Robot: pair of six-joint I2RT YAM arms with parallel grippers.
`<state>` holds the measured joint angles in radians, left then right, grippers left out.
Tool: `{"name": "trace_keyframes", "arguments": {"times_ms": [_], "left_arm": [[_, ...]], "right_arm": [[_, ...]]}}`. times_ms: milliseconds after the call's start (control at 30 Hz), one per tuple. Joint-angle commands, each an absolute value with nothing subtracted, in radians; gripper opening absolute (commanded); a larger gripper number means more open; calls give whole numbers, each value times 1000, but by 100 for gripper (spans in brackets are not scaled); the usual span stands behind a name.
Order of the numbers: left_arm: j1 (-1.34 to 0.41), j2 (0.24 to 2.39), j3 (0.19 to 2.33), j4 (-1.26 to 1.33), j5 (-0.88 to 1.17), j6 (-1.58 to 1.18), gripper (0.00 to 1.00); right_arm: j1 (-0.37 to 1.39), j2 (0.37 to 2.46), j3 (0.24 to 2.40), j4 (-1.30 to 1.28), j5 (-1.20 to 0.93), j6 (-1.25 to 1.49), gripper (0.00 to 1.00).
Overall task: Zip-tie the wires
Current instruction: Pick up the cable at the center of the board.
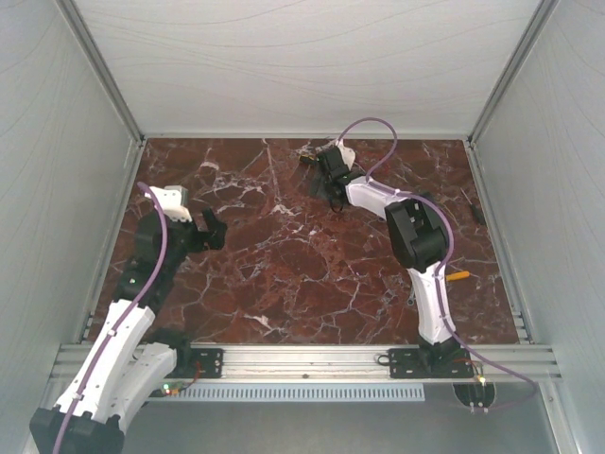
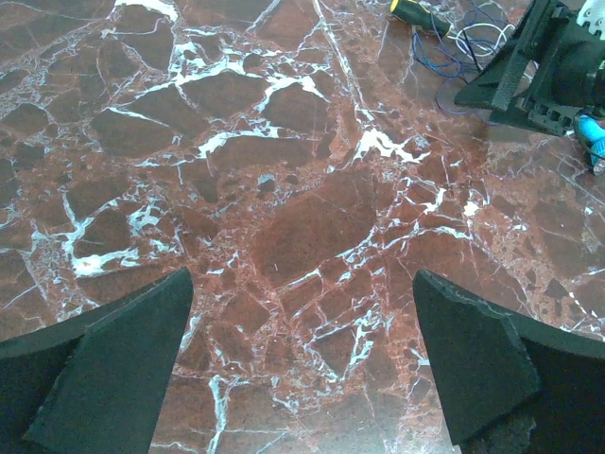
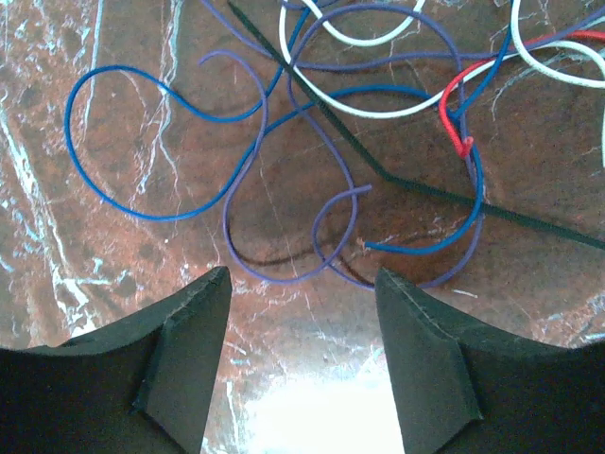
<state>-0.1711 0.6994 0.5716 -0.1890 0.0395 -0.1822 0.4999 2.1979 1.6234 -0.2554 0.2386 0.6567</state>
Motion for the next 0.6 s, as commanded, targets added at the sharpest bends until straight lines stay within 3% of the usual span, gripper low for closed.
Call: {"name": "trace_keyframes", "arguments": {"times_ms": [0, 167, 300, 400, 533, 567], "left_arm": [[-170, 703, 574, -143, 61, -169, 100], [-169, 708, 574, -141, 68, -168, 100], [-169, 715, 574, -141, 75, -168, 100], [-169, 718, 574, -138, 80, -167, 100], [-169, 722, 573, -137, 86, -166, 100], [-169, 723, 573, -137, 87, -167, 100]], "right_arm": [[503, 2240, 1667, -195, 305, 625, 58], [503, 2278, 1697, -188, 327, 600, 44], [502, 2300, 1700, -167, 329, 578, 25], [504, 2318, 1709, -164, 335, 556, 21], [502, 2329, 1719, -173, 345, 533, 0], [502, 2327, 1720, -177, 347, 531, 0]]}}
